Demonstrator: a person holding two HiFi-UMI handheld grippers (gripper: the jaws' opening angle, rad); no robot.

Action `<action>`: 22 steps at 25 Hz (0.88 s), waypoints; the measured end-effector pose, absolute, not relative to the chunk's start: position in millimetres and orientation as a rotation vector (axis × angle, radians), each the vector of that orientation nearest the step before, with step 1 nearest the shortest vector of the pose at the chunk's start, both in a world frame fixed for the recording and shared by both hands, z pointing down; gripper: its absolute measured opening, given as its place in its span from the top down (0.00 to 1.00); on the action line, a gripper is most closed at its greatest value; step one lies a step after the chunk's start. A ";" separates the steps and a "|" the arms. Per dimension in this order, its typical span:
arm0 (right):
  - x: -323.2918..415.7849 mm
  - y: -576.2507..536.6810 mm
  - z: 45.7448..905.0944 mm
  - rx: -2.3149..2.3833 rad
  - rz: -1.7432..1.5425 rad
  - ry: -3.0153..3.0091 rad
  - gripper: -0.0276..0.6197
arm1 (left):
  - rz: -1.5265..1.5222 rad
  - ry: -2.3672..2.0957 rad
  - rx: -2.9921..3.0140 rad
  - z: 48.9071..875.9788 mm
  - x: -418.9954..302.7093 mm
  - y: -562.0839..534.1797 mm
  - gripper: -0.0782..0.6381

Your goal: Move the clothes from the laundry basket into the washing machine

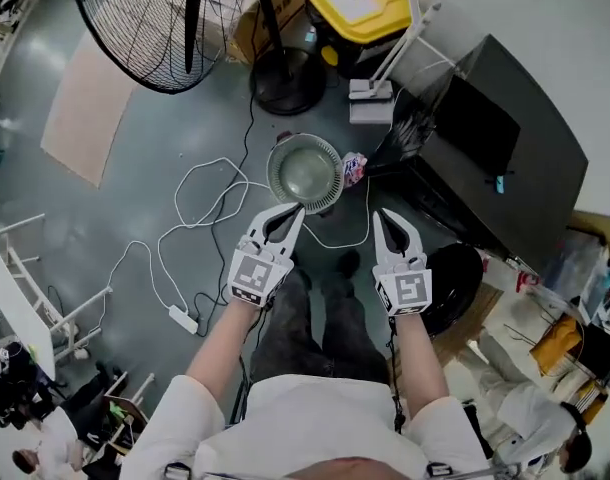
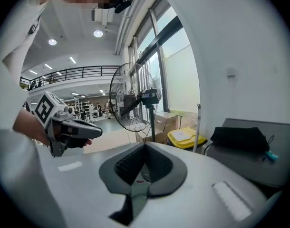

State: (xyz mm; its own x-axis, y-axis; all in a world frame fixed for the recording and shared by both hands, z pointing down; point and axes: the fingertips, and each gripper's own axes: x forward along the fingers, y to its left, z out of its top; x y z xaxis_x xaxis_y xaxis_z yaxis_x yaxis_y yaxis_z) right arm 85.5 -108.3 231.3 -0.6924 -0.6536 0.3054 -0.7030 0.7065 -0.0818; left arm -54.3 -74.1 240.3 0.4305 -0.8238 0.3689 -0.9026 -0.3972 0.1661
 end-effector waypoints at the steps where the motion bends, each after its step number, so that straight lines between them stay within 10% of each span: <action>1: 89.4 -105.0 217.5 1.094 0.289 -2.662 0.94 | 0.341 -1.476 2.351 226.6 -52.9 -68.4 0.88; 22: 166.2 -67.4 -29.8 1.352 0.124 -2.679 0.94 | 0.187 -1.425 2.516 -15.7 -29.1 -15.0 0.88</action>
State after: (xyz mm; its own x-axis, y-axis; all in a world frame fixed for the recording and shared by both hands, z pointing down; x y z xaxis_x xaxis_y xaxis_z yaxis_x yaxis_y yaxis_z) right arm 166.2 -67.4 -29.8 -0.5872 -0.7935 0.1598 -0.8049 0.5933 -0.0111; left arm -29.1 -15.0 -15.7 0.5154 -0.8257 0.2293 -0.8569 -0.4941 0.1470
